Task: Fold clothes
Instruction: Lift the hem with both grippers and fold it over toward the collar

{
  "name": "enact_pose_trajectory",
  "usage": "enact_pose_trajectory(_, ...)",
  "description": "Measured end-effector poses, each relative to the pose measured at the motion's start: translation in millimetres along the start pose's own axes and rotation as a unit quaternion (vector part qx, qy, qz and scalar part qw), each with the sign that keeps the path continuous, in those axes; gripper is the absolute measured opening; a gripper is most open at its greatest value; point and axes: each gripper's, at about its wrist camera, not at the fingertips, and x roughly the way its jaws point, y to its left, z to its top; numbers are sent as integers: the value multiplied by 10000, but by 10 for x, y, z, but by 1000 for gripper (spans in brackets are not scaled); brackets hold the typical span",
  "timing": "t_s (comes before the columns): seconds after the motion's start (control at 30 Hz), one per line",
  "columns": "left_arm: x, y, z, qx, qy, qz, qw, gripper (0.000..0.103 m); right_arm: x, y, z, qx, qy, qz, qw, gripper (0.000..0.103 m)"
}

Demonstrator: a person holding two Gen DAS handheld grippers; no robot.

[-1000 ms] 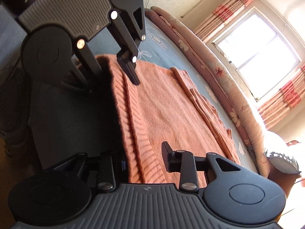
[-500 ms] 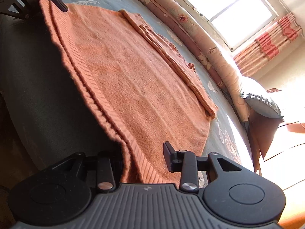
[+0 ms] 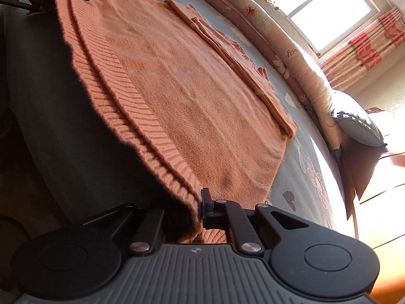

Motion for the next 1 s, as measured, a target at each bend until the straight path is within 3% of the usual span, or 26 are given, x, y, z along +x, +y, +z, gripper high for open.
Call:
enact_pose_trajectory(0.17,-30,48,32,155,19,141,9998,8,-129,-187,104,200,-229,-40,9995,8)
enact_pose_trajectory(0.57,17,423,226,386,-78,430,9983,7,-128,-516,339,29,-547,-301,9980,8)
enact_pose_trajectory(0.77,139,520,279,843,-51,368,9958,7,-28,-640,426,-137,-593,-343,9976,8)
enact_pose_trajectory(1.0,296,657,353,1569,-65,388,9868,6,151,-783,547,-364,-611,-415,9966,8)
